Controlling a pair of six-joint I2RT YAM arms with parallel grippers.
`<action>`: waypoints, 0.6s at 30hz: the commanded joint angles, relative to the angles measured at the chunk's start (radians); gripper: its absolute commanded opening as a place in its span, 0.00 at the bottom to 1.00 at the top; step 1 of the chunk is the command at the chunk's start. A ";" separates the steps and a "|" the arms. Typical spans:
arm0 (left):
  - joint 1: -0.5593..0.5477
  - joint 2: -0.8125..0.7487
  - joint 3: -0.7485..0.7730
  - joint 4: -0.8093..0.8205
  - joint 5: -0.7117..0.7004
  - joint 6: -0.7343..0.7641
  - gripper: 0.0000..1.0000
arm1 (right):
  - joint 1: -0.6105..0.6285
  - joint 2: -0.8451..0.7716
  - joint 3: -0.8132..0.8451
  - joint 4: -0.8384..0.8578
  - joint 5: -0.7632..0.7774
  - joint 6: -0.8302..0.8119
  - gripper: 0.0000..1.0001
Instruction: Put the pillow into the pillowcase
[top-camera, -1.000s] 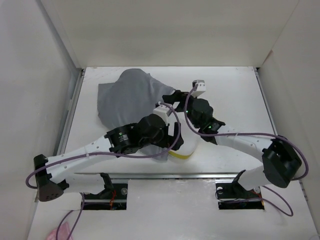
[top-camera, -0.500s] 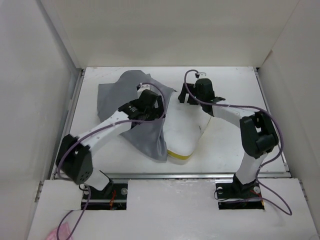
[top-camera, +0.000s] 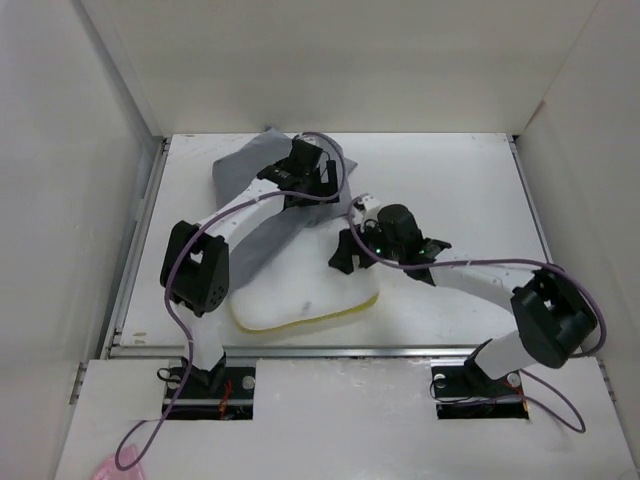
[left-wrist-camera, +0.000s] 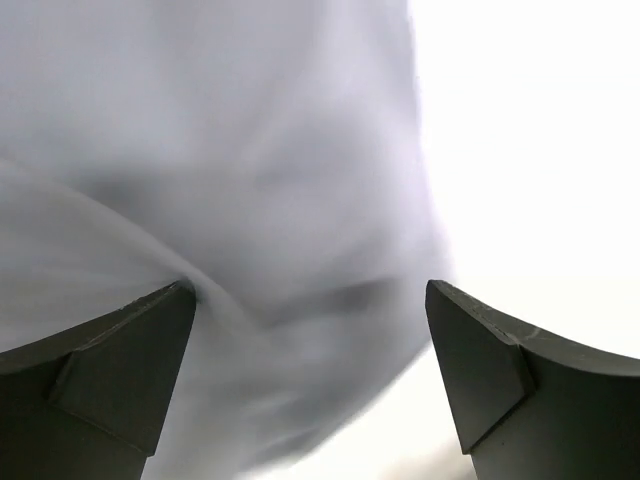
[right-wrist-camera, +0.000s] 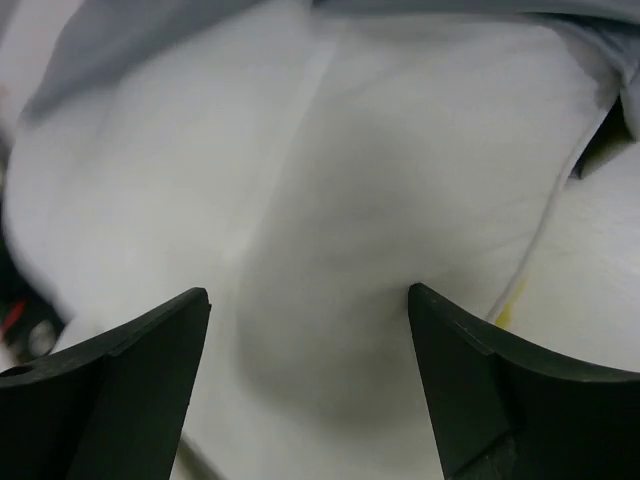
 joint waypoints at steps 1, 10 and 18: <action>-0.015 -0.045 0.084 -0.005 -0.017 0.055 0.99 | 0.061 -0.095 -0.002 -0.044 -0.165 -0.012 0.85; -0.146 -0.460 -0.199 -0.131 -0.308 -0.036 1.00 | -0.123 -0.352 0.067 -0.345 0.134 -0.012 0.89; -0.318 -0.710 -0.564 -0.500 -0.293 -0.487 1.00 | -0.242 -0.336 0.033 -0.333 0.067 0.002 0.89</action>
